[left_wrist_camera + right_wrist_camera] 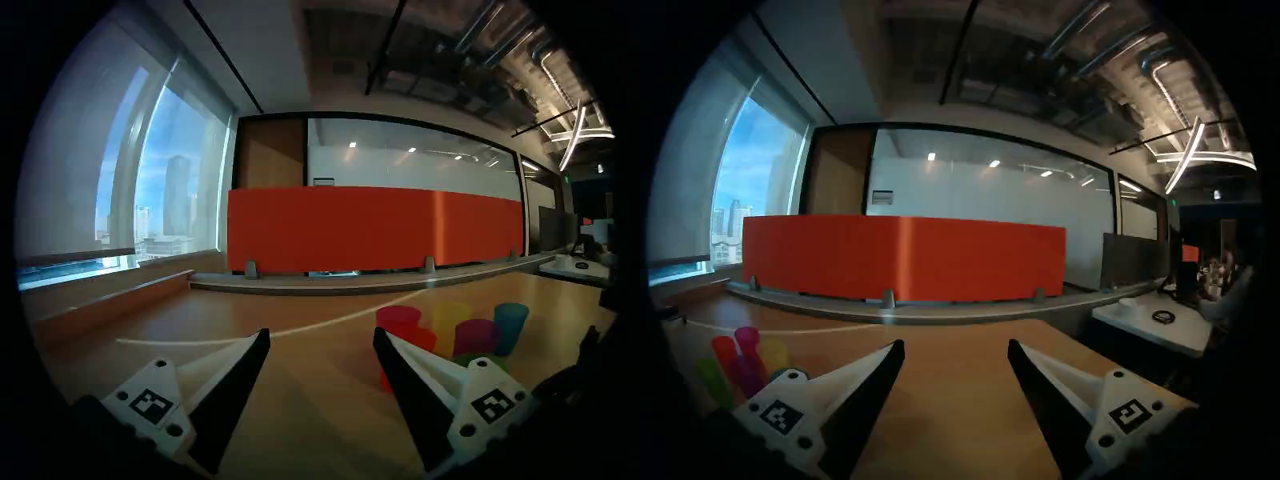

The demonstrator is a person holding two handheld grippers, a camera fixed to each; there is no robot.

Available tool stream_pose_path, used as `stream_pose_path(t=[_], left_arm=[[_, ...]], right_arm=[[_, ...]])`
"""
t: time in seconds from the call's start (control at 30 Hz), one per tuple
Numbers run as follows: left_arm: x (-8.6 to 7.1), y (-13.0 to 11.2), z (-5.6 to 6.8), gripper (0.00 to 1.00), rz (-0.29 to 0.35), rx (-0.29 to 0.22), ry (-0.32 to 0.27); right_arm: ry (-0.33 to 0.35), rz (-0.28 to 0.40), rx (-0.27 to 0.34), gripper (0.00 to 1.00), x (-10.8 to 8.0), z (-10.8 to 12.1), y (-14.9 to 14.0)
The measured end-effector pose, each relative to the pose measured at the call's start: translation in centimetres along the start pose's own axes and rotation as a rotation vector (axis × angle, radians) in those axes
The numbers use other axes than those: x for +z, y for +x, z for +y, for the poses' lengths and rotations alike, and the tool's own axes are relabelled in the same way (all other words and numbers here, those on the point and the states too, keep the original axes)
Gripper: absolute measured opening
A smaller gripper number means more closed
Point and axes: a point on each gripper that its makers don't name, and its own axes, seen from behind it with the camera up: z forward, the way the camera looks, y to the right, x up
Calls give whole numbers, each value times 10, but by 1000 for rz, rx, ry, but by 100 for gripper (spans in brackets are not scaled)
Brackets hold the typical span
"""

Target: Pour water

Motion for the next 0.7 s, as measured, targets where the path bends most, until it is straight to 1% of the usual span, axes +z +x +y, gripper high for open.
stream_pose_path(t=[0.17, 0.3, 0.5, 0.7], left_arm=[[0, 0, 0, 96, 0, 0, 0], [0, 0, 0, 96, 0, 0, 0], [0, 0, 0, 96, 0, 0, 0], [0, 0, 0, 96, 0, 0, 0]], right_arm=[[18, 24, 0, 100, -4, -2, 2], [35, 42, -11, 100, -6, -5, -3], [68, 64, -17, 100, -6, -16, -19], [99, 72, -7, 100, -2, -27, -36]])
